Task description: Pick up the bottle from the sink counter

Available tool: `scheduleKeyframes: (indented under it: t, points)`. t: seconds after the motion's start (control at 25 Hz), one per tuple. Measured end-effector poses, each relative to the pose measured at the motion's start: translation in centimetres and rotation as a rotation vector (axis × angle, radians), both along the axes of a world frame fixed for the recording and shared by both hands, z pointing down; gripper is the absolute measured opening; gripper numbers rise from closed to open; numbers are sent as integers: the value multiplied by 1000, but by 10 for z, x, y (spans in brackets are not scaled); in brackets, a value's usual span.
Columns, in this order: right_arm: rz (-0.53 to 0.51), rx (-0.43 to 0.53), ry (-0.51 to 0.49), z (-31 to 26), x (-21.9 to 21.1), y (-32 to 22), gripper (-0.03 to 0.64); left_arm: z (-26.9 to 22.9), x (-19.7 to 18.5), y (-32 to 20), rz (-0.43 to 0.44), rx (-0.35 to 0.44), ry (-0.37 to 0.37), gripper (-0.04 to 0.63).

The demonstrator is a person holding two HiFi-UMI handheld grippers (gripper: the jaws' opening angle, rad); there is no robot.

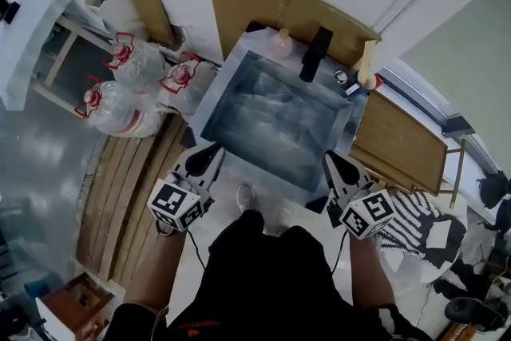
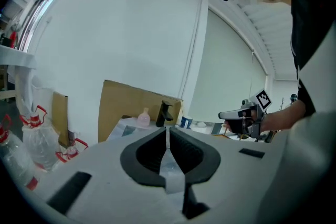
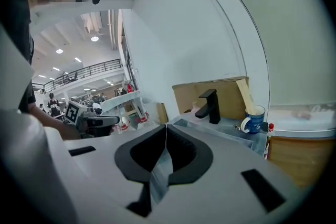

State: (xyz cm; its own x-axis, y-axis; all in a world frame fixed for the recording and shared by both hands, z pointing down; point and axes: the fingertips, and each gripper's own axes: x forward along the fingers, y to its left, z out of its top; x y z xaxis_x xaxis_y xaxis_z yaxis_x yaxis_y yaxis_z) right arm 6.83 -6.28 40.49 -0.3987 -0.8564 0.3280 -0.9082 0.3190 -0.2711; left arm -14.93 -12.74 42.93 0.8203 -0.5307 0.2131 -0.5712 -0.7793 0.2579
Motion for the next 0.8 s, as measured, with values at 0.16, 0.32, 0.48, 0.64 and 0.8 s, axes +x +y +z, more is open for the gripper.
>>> scheduleKeyframes:
  t: [0.16, 0.32, 0.48, 0.64, 0.8]
  points:
    - [-13, 3, 6, 2, 8, -29, 0, 7, 21, -32, 3, -17, 2, 21]
    - [-20, 15, 10, 9, 20, -59, 0, 14, 46, -65, -11, -19, 3, 23]
    - [-46, 15, 5, 21, 36, -86, 0, 30, 74, -90, -35, -13, -22, 23]
    - [-101, 7, -11, 29, 45, -105, 0, 42, 97, -117, -63, -20, -32, 32]
    - [-152, -8, -25, 45, 50, -117, 0, 48, 121, -142, -81, -2, -40, 69]
